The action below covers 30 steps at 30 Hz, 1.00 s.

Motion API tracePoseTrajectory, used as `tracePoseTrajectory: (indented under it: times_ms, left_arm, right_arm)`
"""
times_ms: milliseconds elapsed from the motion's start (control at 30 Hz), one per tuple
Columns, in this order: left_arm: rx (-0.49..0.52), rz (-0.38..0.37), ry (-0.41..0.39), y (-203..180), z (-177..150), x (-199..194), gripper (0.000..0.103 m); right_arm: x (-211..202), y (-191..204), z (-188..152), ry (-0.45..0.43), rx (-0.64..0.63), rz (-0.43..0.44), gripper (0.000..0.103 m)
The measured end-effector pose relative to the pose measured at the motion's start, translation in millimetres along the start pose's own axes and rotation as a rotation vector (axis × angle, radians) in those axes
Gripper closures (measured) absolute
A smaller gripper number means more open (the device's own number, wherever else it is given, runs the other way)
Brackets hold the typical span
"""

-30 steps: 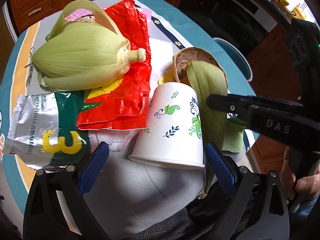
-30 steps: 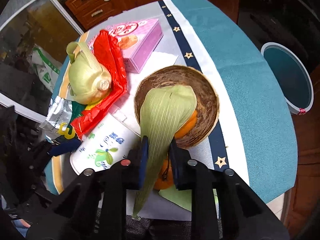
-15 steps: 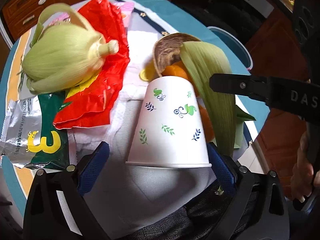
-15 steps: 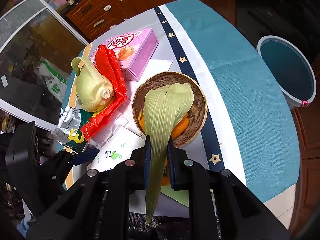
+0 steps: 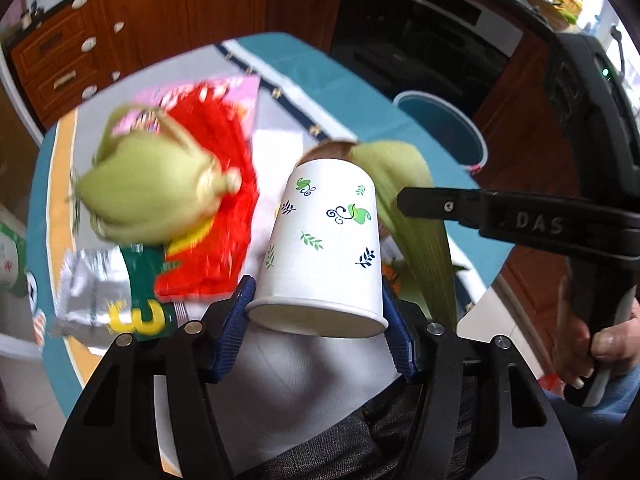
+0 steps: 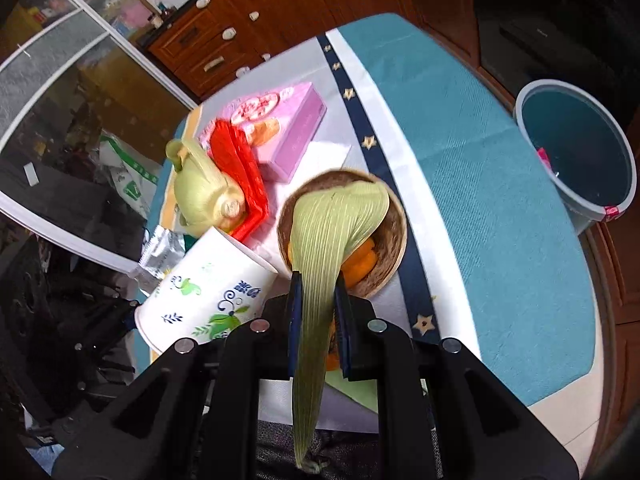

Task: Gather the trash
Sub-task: 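Carry cup and husk over the teal bin and open both tools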

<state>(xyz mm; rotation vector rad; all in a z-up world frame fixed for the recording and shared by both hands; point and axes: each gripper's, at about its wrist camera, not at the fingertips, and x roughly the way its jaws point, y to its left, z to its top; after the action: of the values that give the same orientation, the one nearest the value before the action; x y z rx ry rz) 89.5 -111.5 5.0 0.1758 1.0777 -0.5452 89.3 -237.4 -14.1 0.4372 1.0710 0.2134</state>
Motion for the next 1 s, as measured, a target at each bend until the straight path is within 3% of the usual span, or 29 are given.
tracePoseTrajectory:
  times_ms: [267,667,767,833,933,1000]
  left_arm:
    - [0.115,-0.013,-0.005,-44,60,4,0.041]
    - [0.270,-0.107,0.085,-146,163,82,0.041]
    - [0.299,-0.122,0.103,-166,181,107,0.041]
    - [0.312,-0.092,0.104,-176,193,129,0.041]
    - [0.253,-0.110,0.151,-174,199,151,0.041]
    - [0.275,-0.111,0.150,-181,206,158,0.041]
  right_arm:
    - [-40,-43,22,-0.107,0.064,0.000,0.089]
    - [-93,-168,62,-0.238,0.243,-0.068,0.092]
    - [-95,-193,75,-0.251,0.262,-0.097,0.093]
    - [-86,-215,85,-0.233,0.260,-0.110,0.093]
    - [-61,-253,69,-0.190,0.365,-0.097,0.093]
    - [-57,-277,60,-0.188,0.419,-0.092,0.093]
